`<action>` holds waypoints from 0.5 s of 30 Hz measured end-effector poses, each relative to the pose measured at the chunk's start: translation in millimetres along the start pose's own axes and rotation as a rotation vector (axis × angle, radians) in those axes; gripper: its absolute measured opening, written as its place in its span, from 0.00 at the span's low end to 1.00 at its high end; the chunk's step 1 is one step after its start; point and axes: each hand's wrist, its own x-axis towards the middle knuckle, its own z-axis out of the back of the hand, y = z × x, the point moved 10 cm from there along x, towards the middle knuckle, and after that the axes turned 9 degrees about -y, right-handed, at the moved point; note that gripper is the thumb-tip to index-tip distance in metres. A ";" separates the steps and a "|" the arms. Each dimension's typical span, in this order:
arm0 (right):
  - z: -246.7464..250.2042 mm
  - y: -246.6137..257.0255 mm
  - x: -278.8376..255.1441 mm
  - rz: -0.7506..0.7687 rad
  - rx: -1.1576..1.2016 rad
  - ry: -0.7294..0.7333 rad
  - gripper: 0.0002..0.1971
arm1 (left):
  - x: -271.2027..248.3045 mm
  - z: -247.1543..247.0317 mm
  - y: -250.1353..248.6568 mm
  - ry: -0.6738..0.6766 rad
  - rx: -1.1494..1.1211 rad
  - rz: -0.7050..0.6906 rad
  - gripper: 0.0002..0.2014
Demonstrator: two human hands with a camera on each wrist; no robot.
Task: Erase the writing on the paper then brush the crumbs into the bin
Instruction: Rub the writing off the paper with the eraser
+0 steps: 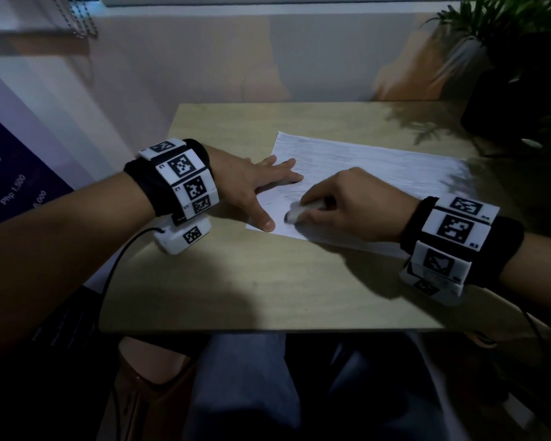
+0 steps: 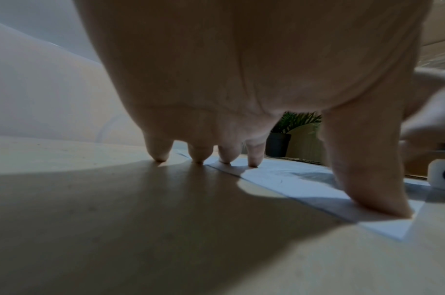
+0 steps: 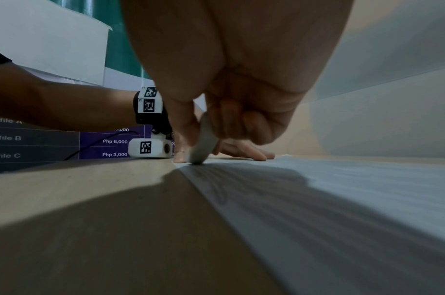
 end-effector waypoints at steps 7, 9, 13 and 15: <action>-4.8 5.8 -9.4 0.038 0.064 0.112 0.14 | 1.3 -0.2 0.9 -0.003 -0.008 0.001 0.56; 1.4 -6.8 -2.8 0.000 -0.013 0.024 0.17 | 2.5 -1.5 3.6 -0.002 0.000 -0.002 0.59; 2.3 -3.5 -3.2 0.050 -0.061 -0.009 0.21 | 4.9 -2.7 6.0 -0.001 0.006 -0.001 0.58; -6.1 11.3 -11.1 0.113 0.041 0.093 0.20 | 4.8 -2.7 6.7 0.002 0.010 0.000 0.57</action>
